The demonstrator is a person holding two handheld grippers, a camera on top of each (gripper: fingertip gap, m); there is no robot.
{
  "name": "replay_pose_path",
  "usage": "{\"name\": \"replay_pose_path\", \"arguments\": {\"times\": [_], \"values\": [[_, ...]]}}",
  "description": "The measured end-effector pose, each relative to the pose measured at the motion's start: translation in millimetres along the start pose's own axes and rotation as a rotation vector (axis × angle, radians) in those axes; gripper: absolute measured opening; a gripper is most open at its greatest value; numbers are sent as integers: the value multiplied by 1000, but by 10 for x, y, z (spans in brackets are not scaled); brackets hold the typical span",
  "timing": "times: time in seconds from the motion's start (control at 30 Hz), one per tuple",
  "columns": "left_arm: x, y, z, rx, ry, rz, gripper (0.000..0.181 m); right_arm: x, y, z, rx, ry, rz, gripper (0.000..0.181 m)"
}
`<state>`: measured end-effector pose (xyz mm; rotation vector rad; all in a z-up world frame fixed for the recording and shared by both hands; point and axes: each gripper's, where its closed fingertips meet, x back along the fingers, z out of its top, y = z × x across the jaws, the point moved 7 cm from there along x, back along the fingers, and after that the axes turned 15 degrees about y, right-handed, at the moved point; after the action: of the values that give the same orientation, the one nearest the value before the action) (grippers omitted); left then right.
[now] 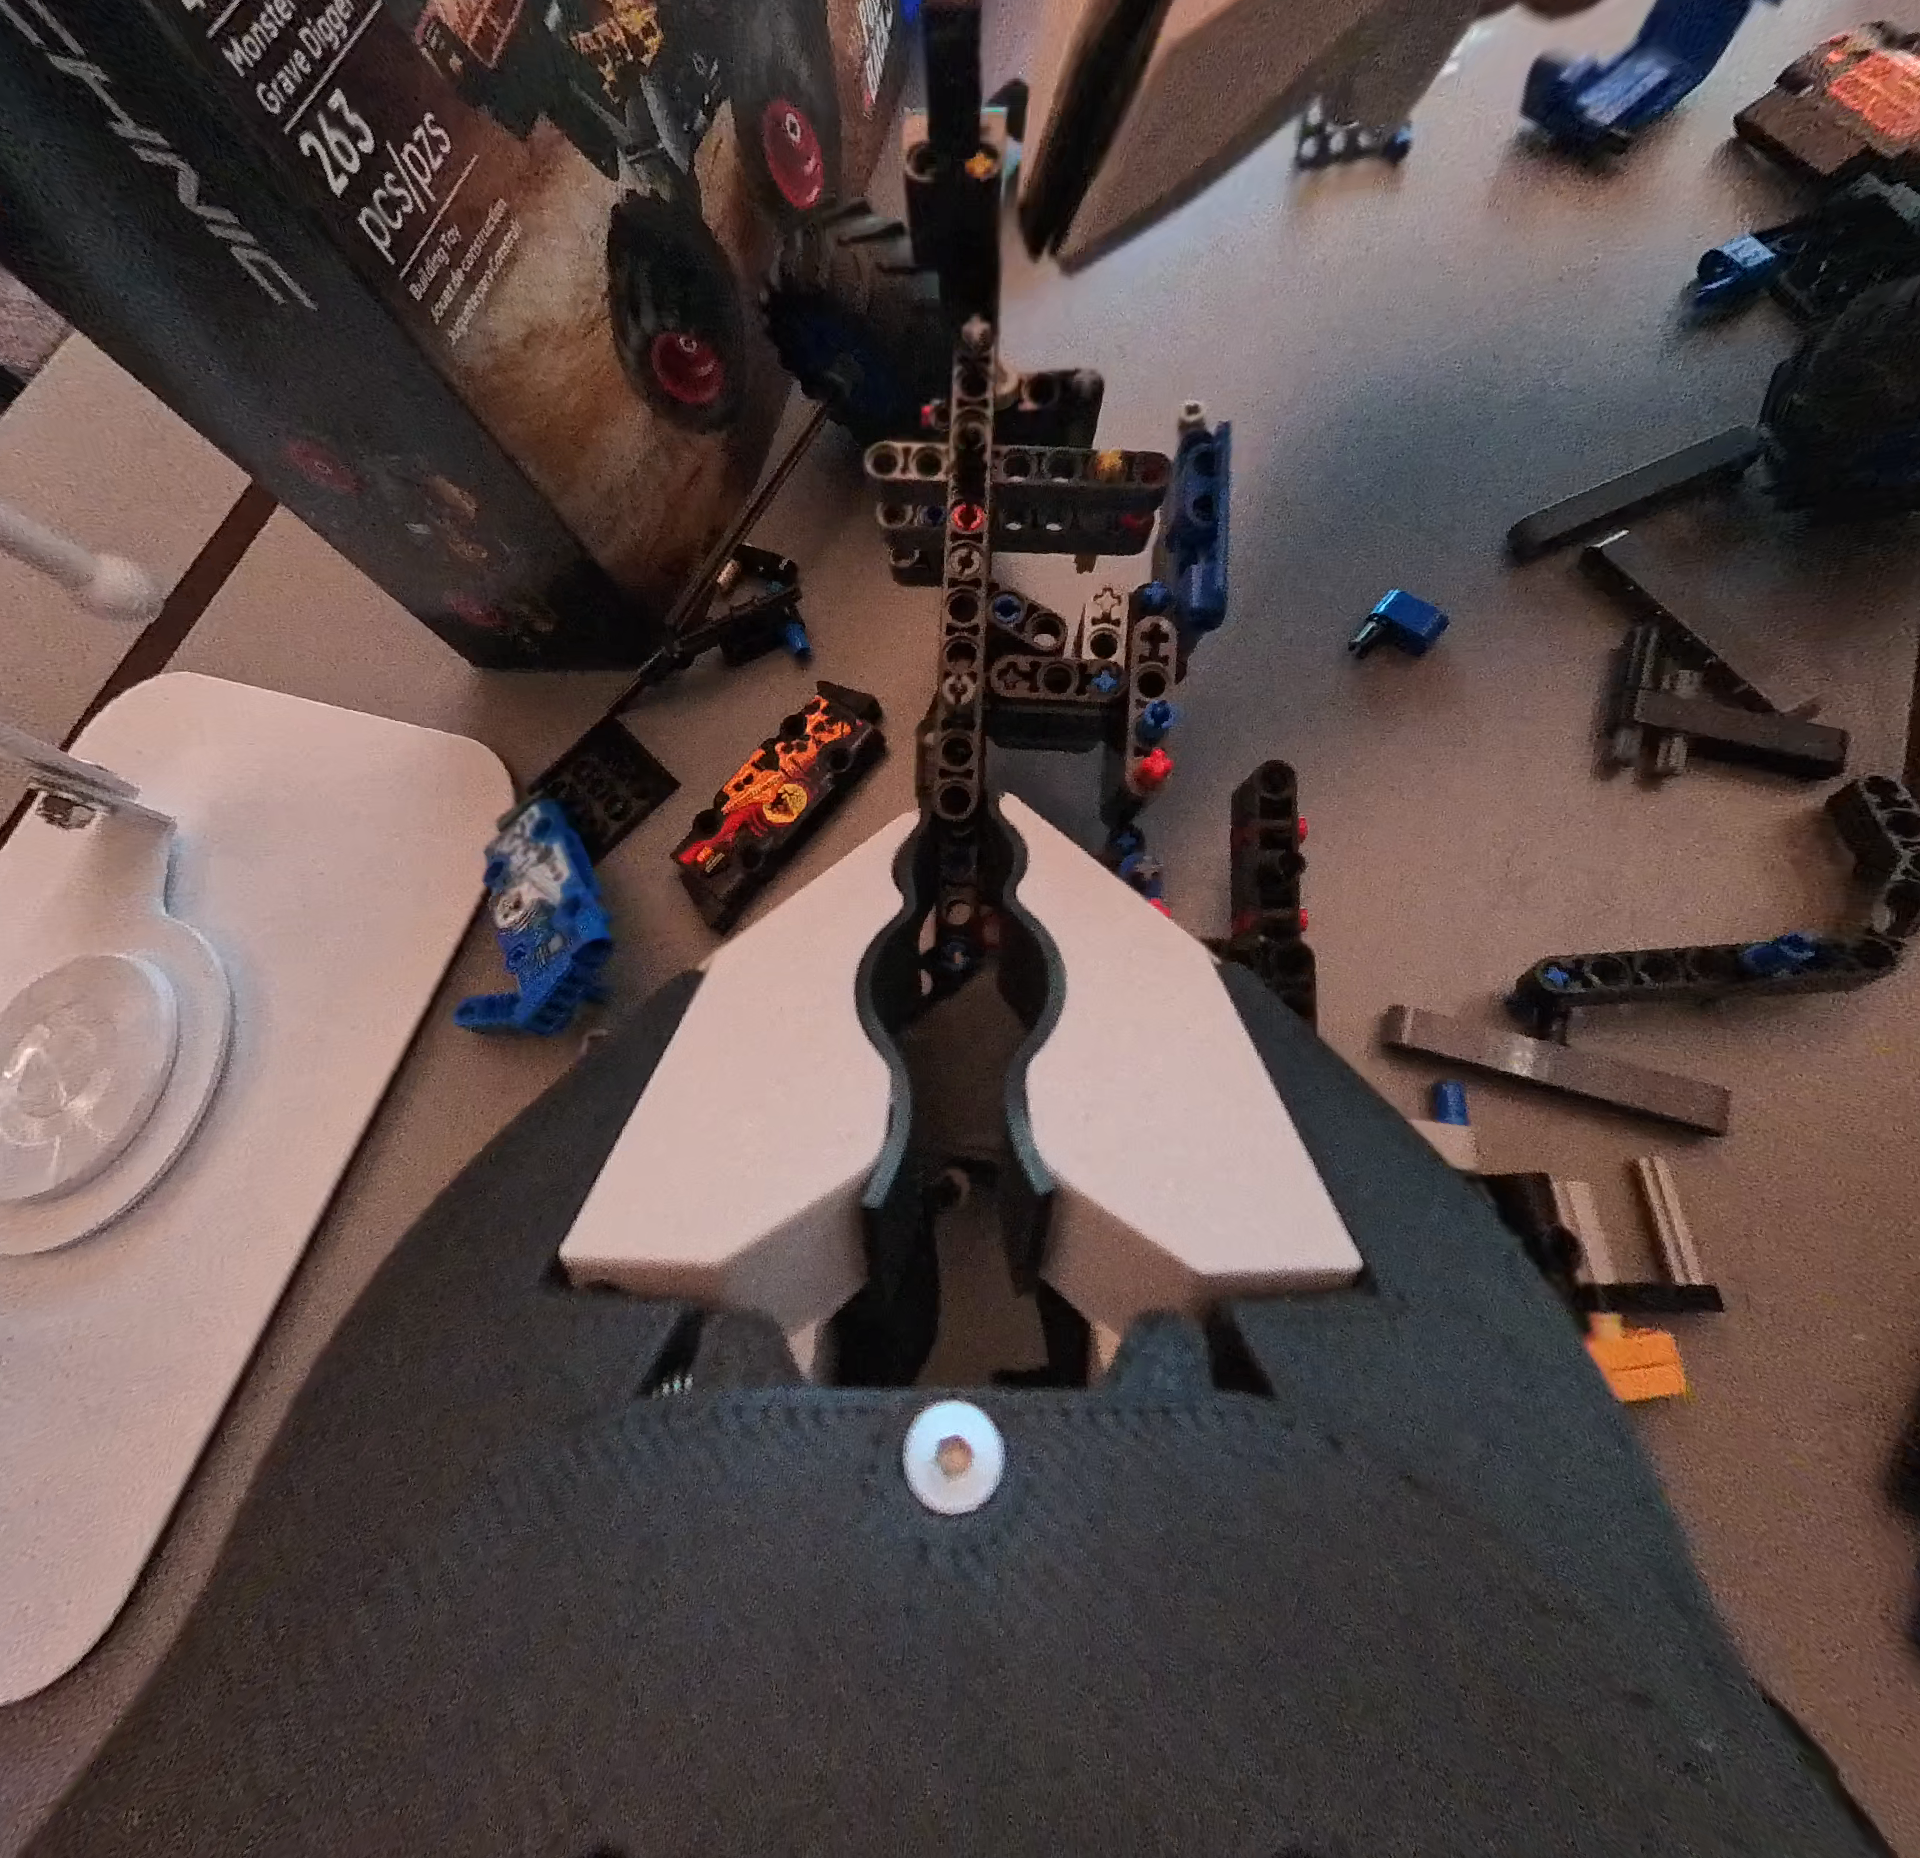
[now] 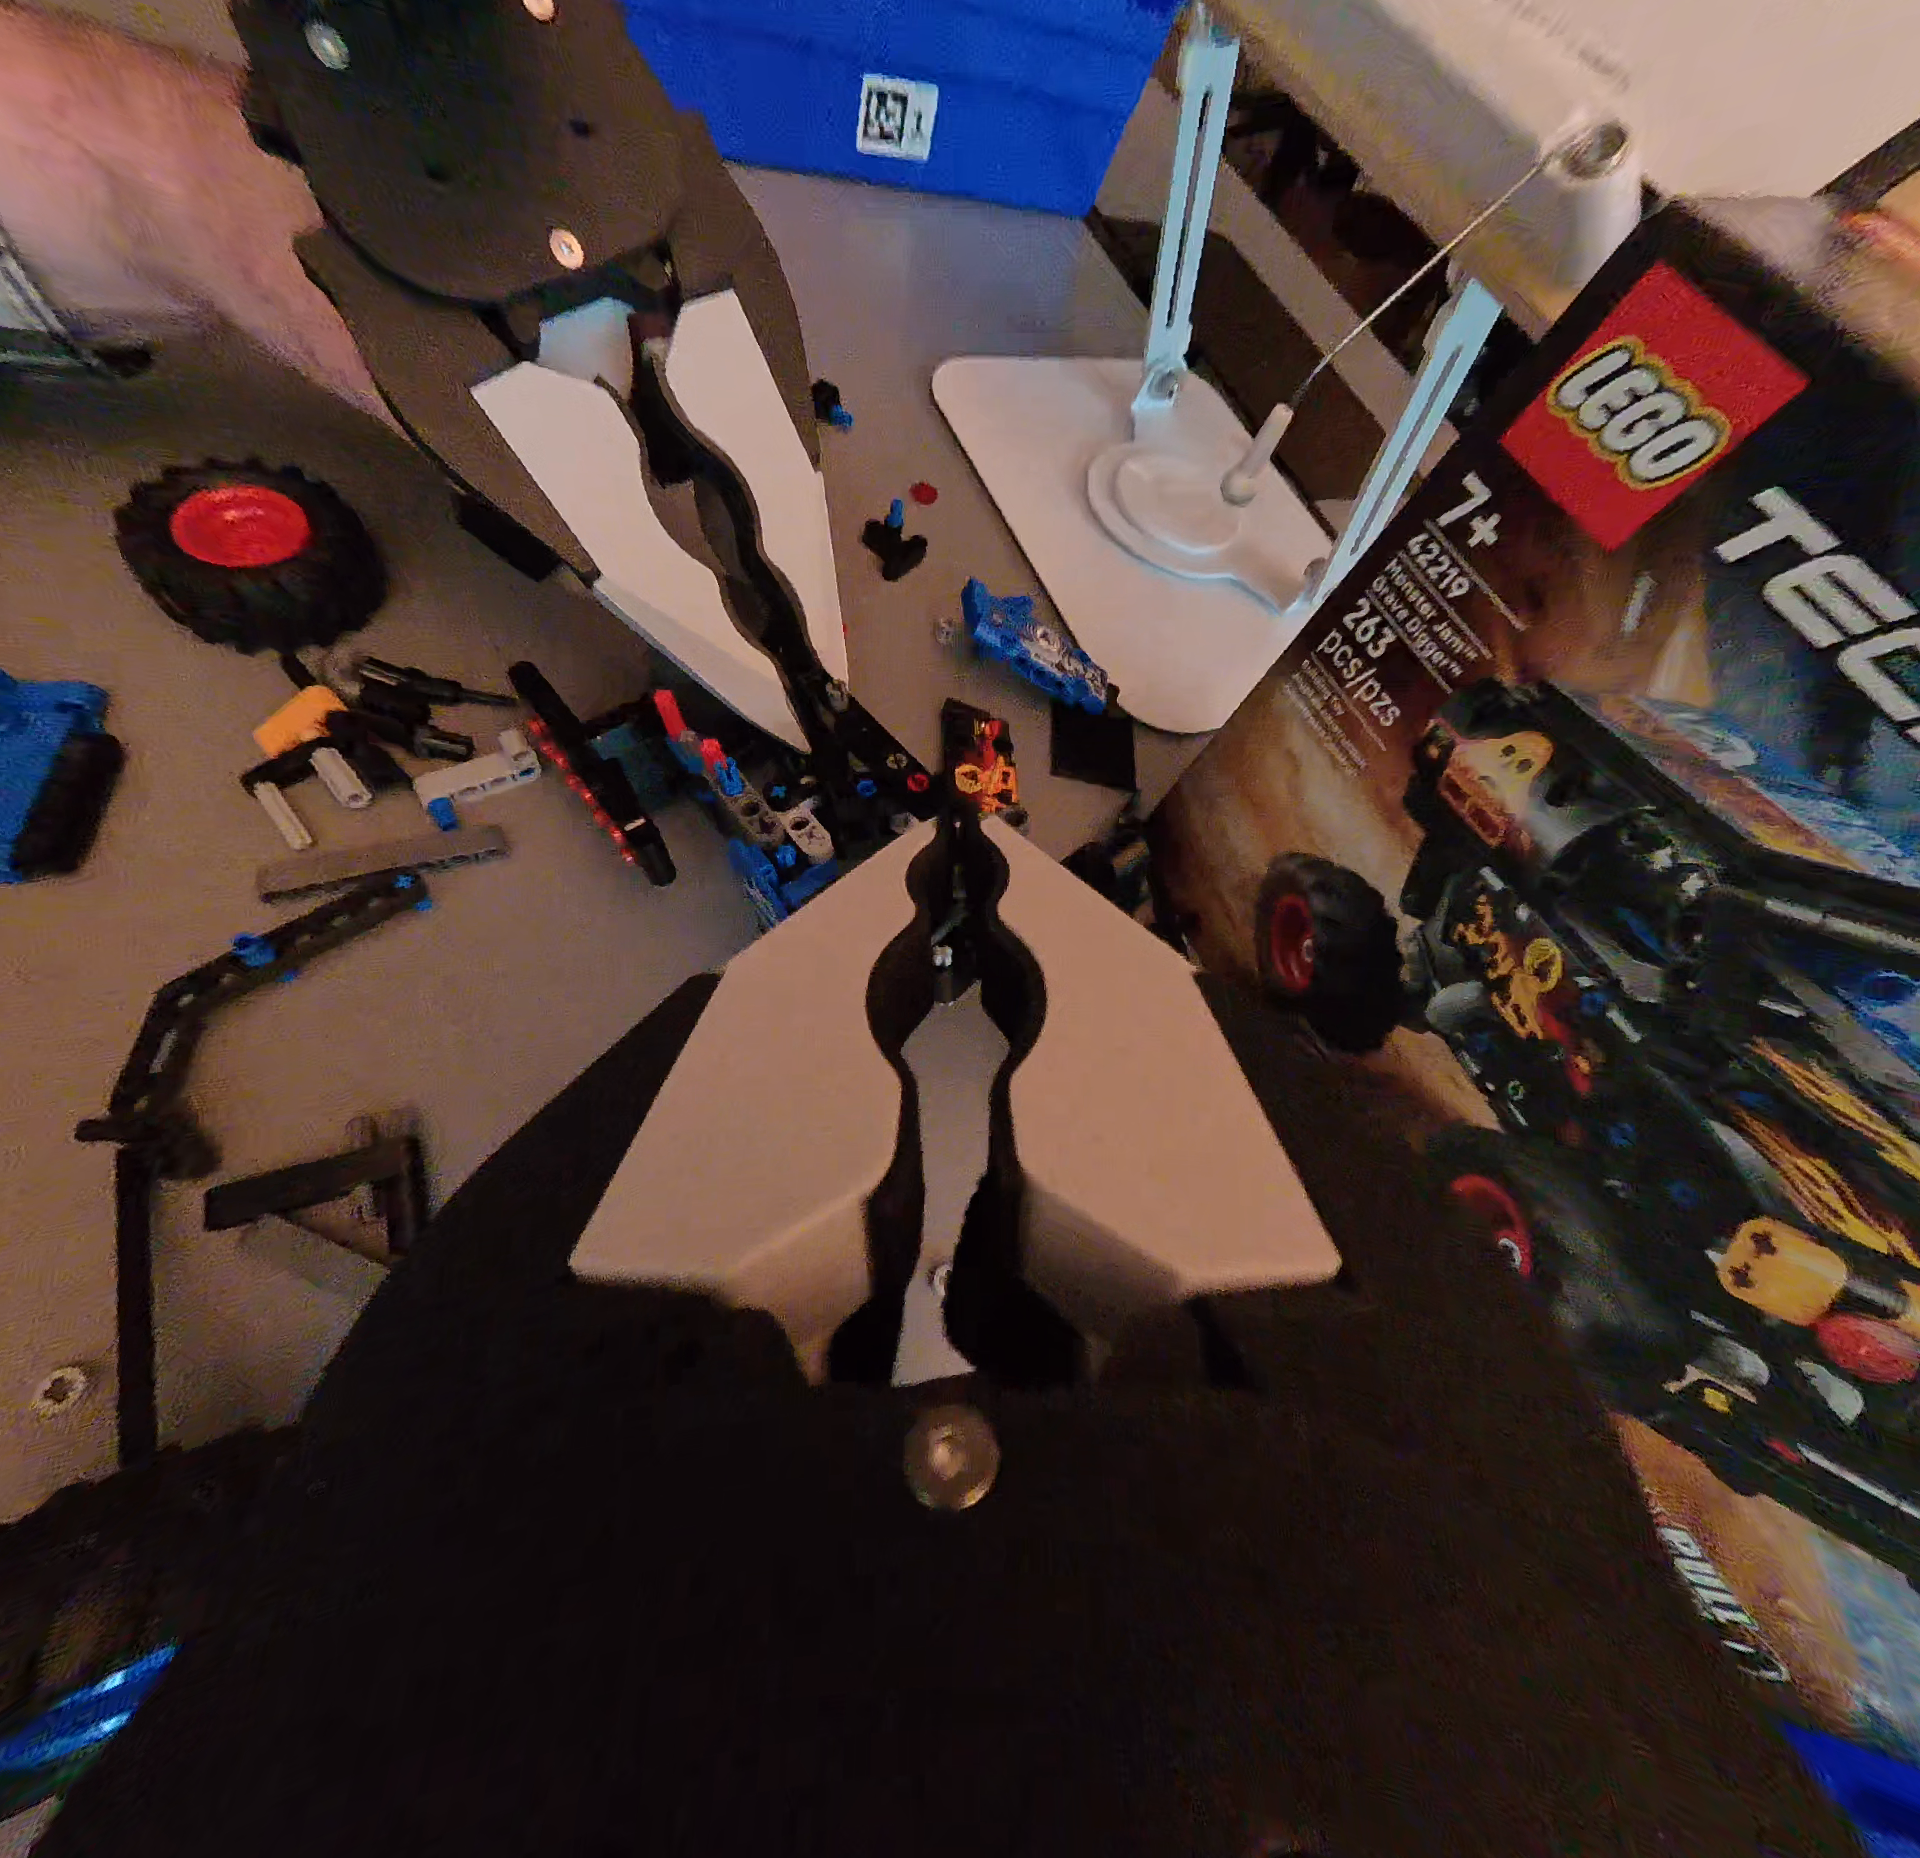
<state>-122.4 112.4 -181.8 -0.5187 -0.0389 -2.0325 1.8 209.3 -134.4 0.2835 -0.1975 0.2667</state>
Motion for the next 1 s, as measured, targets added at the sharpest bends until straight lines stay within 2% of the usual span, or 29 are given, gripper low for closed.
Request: {"name": "replay_pose_path", "arguments": {"times": [0.07,0.23,0.3,0.4,0.5,0.63,0.67,0.7,0.83,0.93,1.0], "values": [[27,21,2,1,-2,-24,6,90,29,18,-19,33,0,3],[64,68,32,-9,-19,-76,7,140,59,-44,-60,-3,16,14],[93,93,49,-17,-32,-94,14,165,79,-13,-43,8,-14,19],[145,75,154,-26,-8,-73,21,182,149,-4,-30,13,-69,33],[117,54,308,-39,39,-24,25,131,182,-77,-83,8,-70,37],[-156,117,370,-78,-38,-13,32,45,187,-205,-127,-40,-46,26],[-234,140,383,-79,-48,-21,31,50,172,-198,-132,-38,-31,15],[-293,141,395,-93,-54,-3,24,57,151,-188,-140,-36,-17,13],[-320,136,416,-141,-72,4,10,104,124,-180,-120,-63,-9,11],[-310,133,408,-160,-70,17,11,109,115,-177,-136,-64,6,10],[-312,138,429,-216,-72,35,18,103,81,-163,-124,-69,20,10]]}}
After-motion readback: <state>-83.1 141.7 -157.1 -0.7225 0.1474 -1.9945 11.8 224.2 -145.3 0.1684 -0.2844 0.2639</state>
